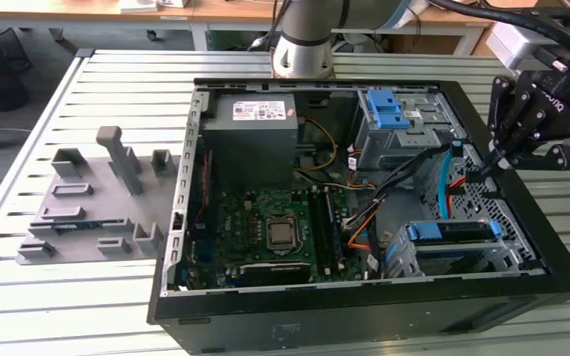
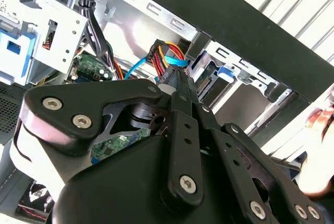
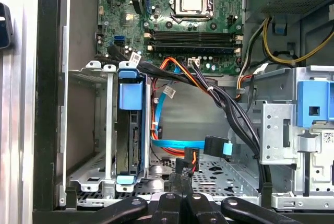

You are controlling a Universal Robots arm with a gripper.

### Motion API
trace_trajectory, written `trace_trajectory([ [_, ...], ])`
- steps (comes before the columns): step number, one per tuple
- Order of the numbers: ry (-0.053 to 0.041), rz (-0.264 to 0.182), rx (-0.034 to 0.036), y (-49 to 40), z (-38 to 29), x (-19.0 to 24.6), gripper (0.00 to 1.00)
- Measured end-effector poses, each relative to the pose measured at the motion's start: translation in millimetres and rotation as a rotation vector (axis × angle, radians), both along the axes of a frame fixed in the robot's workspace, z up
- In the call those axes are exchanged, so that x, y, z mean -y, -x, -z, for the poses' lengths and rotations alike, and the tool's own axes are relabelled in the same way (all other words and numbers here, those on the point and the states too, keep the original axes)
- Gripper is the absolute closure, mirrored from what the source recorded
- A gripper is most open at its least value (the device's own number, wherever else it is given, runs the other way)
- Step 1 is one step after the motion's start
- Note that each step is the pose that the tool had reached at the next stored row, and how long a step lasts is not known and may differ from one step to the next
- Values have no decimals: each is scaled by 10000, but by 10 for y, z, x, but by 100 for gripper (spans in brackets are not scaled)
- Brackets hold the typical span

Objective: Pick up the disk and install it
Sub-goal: 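Insert the first disk wire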

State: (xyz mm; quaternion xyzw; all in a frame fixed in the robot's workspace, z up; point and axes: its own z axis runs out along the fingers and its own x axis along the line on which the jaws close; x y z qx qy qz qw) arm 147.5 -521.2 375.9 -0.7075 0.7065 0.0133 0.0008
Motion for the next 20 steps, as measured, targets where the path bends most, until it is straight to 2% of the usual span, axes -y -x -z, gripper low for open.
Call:
trace_trajectory([
  [6,2,0,0,-18,-1,-20,89],
  [15,1,8,0,-103,1,-180,89],
  [19,75,14,1,-87,0,-187,89],
  [20,211,14,3,-80,0,-187,89],
])
